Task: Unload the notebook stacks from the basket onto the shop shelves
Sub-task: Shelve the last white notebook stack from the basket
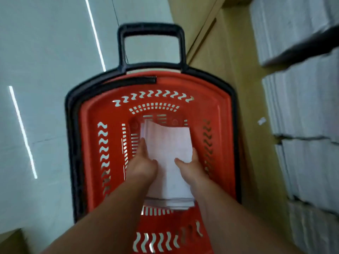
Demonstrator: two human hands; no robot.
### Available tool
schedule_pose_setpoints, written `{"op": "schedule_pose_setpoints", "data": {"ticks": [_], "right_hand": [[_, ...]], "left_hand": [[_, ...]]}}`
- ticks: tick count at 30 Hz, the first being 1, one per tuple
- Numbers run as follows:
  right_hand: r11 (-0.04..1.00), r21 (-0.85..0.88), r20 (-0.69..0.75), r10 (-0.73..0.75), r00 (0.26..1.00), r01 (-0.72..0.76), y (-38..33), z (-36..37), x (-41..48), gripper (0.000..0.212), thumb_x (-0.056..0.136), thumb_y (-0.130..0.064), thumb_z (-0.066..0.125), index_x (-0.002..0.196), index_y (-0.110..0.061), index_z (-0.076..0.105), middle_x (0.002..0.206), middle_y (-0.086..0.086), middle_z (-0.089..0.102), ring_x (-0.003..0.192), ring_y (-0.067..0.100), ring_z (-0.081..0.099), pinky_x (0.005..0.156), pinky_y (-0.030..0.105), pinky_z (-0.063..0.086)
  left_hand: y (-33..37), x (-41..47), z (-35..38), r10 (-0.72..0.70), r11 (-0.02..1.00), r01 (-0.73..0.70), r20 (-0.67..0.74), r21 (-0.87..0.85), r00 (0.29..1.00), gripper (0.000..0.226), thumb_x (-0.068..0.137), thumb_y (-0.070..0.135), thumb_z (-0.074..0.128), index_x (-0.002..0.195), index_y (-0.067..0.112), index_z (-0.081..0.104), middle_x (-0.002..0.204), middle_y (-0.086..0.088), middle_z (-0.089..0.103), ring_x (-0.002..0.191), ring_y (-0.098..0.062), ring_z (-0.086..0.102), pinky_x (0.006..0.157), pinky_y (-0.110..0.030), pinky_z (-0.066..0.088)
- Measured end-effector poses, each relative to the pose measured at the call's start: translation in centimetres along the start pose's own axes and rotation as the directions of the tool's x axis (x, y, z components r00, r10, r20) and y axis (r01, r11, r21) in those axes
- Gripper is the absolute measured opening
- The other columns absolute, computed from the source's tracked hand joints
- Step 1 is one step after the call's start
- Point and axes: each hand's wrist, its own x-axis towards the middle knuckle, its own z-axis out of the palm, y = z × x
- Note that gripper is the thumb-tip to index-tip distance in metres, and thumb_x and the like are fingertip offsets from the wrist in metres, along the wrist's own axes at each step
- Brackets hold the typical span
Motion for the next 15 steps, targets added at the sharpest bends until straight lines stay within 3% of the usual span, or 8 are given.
{"op": "schedule_pose_setpoints", "data": {"ticks": [4, 10, 13, 15], "right_hand": [[0.98, 0.197, 0.011, -0.018, 1.0, 0.015, -1.1, -3.1, -7.5, 0.096, 0.068, -0.041, 0.08, 0.153, -0.035, 0.036, 0.139, 0.0, 0.064, 0.12, 0.021, 0.064, 0.104, 0.046, 0.053], [0.951, 0.305, 0.117, -0.09, 0.989, 0.051, -5.5, -9.3, -24.2, 0.078, 0.086, -0.03, 0.076, 0.146, -0.047, 0.03, 0.137, -0.011, 0.058, 0.124, 0.02, 0.059, 0.108, 0.048, 0.049], [0.945, 0.309, 0.178, -0.163, 0.97, 0.102, -6.2, -12.7, -32.1, 0.095, 0.07, -0.042, 0.081, 0.152, -0.047, 0.032, 0.142, -0.005, 0.061, 0.123, 0.021, 0.063, 0.105, 0.05, 0.052], [0.928, 0.331, 0.215, -0.252, 0.943, 0.172, -7.2, -14.8, -37.7, 0.083, 0.08, -0.03, 0.079, 0.15, -0.045, 0.038, 0.133, -0.006, 0.067, 0.117, 0.02, 0.067, 0.101, 0.049, 0.054]], "left_hand": [[3.5, -7.4, -5.0, 0.048, 0.999, -0.047, 0.037, -0.026, 0.998, 0.077, 0.097, 0.013, 0.049, 0.155, 0.051, 0.016, 0.15, -0.008, 0.048, 0.106, -0.027, 0.059, 0.078, -0.034, 0.053], [7.5, -22.4, -13.6, 0.138, 0.99, -0.138, 0.083, 0.001, 0.987, 0.078, 0.096, 0.017, 0.054, 0.157, 0.048, 0.016, 0.156, -0.006, 0.041, 0.128, -0.036, 0.052, 0.103, -0.047, 0.049], [8.0, -30.7, -18.3, 0.199, 0.978, -0.19, 0.114, -0.084, 0.973, 0.08, 0.092, 0.019, 0.059, 0.155, 0.049, 0.02, 0.151, -0.003, 0.047, 0.123, -0.032, 0.056, 0.102, -0.051, 0.051], [7.9, -35.5, -21.3, 0.255, 0.958, -0.236, 0.106, -0.161, 0.961, 0.074, 0.093, 0.014, 0.062, 0.152, 0.045, 0.031, 0.139, 0.0, 0.058, 0.113, -0.026, 0.064, 0.097, -0.046, 0.055]]}}
